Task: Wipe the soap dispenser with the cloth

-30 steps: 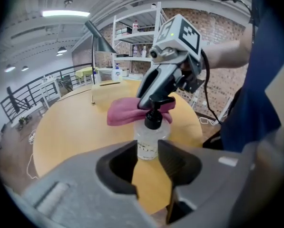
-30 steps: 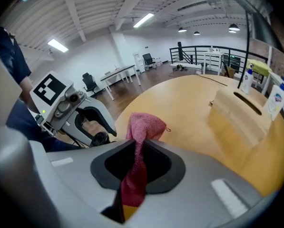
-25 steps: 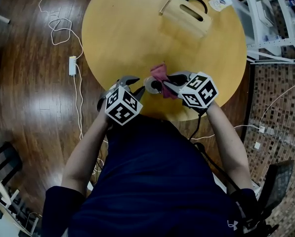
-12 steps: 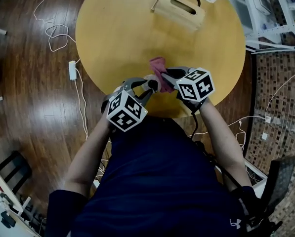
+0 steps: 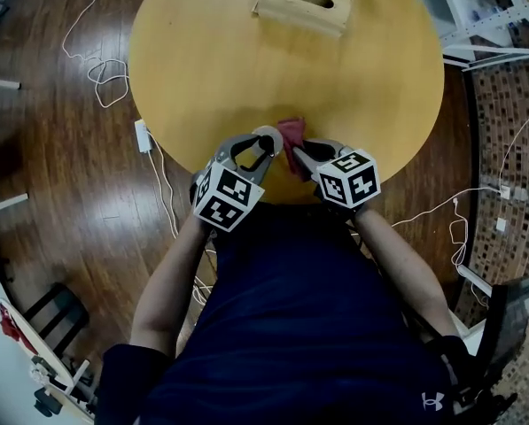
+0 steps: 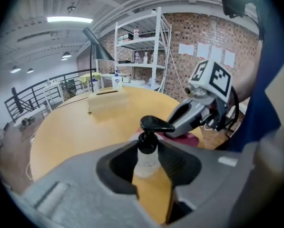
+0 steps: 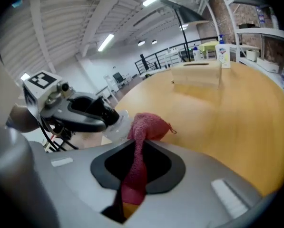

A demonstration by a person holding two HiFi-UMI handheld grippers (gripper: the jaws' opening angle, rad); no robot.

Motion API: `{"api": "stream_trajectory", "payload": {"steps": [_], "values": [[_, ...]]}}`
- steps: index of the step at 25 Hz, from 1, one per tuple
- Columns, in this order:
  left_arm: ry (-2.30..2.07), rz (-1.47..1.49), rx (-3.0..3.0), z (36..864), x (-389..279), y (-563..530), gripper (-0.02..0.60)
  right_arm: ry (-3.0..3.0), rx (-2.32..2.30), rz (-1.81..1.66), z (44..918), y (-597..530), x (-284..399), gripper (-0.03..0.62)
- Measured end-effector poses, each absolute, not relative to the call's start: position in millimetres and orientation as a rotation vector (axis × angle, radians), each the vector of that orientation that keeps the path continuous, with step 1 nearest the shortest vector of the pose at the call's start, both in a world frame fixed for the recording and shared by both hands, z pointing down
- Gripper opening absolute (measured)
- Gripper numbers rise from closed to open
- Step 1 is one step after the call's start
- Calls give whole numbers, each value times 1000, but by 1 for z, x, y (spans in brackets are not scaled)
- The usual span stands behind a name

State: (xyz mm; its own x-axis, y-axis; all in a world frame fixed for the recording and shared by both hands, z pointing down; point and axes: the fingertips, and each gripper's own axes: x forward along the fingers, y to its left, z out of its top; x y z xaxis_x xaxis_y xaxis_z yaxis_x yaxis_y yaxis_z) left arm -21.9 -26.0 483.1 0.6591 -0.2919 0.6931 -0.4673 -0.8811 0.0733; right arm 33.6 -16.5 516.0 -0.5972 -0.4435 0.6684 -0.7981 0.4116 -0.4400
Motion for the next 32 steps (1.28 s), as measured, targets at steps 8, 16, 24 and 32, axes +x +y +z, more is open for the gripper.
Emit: {"api": "stream_trajectory", "payload": {"steps": [8, 16, 24, 32], "values": [[-727, 1072, 2568, 485, -41, -37, 133, -2157, 942, 1034, 565, -11, 0, 57], [-781, 1078, 2543, 479, -52, -44, 133, -2333, 1069, 1079, 516, -35, 3, 57], [-180, 1352, 2773, 486, -48, -33, 133, -2111, 987, 1061, 578, -18, -6, 57], [-305, 1031, 2602, 480, -52, -21, 323, -2113, 1327, 956, 526, -24, 6, 57]]}}
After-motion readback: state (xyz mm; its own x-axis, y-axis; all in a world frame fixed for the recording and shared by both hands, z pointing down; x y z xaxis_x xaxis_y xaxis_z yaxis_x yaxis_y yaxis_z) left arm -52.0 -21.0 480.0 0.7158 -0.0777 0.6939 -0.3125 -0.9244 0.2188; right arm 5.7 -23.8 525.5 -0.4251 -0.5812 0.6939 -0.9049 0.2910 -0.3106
